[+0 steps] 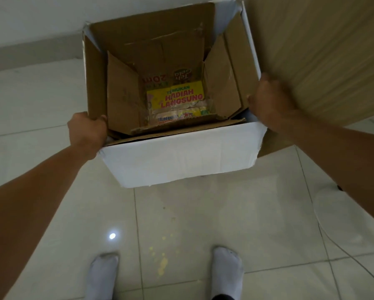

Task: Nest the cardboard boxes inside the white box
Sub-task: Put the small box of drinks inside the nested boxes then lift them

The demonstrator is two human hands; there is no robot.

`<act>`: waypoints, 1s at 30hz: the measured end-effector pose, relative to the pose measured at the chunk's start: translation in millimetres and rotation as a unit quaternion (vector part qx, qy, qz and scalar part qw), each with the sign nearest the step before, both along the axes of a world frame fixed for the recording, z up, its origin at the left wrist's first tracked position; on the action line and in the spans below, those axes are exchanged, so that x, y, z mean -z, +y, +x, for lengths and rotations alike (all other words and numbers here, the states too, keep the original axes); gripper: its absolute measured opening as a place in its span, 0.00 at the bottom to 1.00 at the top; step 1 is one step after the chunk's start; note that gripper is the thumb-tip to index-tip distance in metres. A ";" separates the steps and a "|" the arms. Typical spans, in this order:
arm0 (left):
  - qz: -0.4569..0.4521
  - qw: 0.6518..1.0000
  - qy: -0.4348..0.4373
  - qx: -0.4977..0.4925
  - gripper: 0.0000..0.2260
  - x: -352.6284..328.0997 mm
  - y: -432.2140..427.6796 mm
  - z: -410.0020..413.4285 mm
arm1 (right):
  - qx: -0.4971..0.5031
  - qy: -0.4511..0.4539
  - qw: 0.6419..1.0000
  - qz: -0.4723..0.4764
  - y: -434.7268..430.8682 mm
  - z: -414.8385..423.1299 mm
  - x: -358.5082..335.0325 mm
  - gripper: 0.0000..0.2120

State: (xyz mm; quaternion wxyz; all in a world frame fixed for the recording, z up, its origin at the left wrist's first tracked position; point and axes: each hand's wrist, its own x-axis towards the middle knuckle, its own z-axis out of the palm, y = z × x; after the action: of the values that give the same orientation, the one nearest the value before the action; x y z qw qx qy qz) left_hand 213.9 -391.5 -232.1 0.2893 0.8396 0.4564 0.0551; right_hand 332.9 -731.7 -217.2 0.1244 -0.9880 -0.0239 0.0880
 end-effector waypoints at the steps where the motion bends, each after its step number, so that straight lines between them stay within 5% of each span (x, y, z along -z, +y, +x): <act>1: -0.003 1.000 0.000 0.004 0.12 0.3 -2.5 3.7 | -0.040 -0.026 0.998 -0.036 0.2 0.3 0.2 0.30; 3: -0.009 1.000 0.002 0.013 0.11 0.7 -7.2 10.5 | -0.109 -0.066 0.984 -0.124 2.6 1.1 -1.8 0.38; 8: -0.015 0.999 -0.002 0.032 0.09 -1.3 -17.4 24.6 | -0.156 -0.032 0.956 -0.247 2.5 2.0 -12.2 0.33; 13: -0.004 0.999 0.002 0.038 0.09 -2.4 -21.7 27.2 | -0.260 -0.062 0.849 -0.456 -2.1 3.6 -25.6 0.31; 18: -0.009 0.999 0.000 0.047 0.09 -2.5 -23.7 25.8 | -0.263 0.000 0.830 -0.491 1.1 8.8 -31.9 0.29; 21: -0.028 0.998 0.007 0.050 0.10 -4.8 -22.6 24.8 | -0.257 0.007 0.850 -0.460 7.4 11.0 -39.7 0.26; 24: -0.110 0.994 0.004 0.027 0.10 -10.2 -19.2 20.3 | -0.247 0.017 0.870 -0.426 7.2 10.6 -43.6 0.25; 30: -0.256 0.964 -0.068 -0.007 0.11 -8.3 -22.9 4.1 | -0.263 0.046 0.849 -0.456 6.2 13.5 -42.9 0.29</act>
State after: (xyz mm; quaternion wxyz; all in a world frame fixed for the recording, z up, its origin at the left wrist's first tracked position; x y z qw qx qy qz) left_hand 218.0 -414.4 -223.8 0.5247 0.7286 0.4403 -0.0045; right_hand 346.4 -725.5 -174.4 -0.3674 -0.8851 -0.2344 0.1635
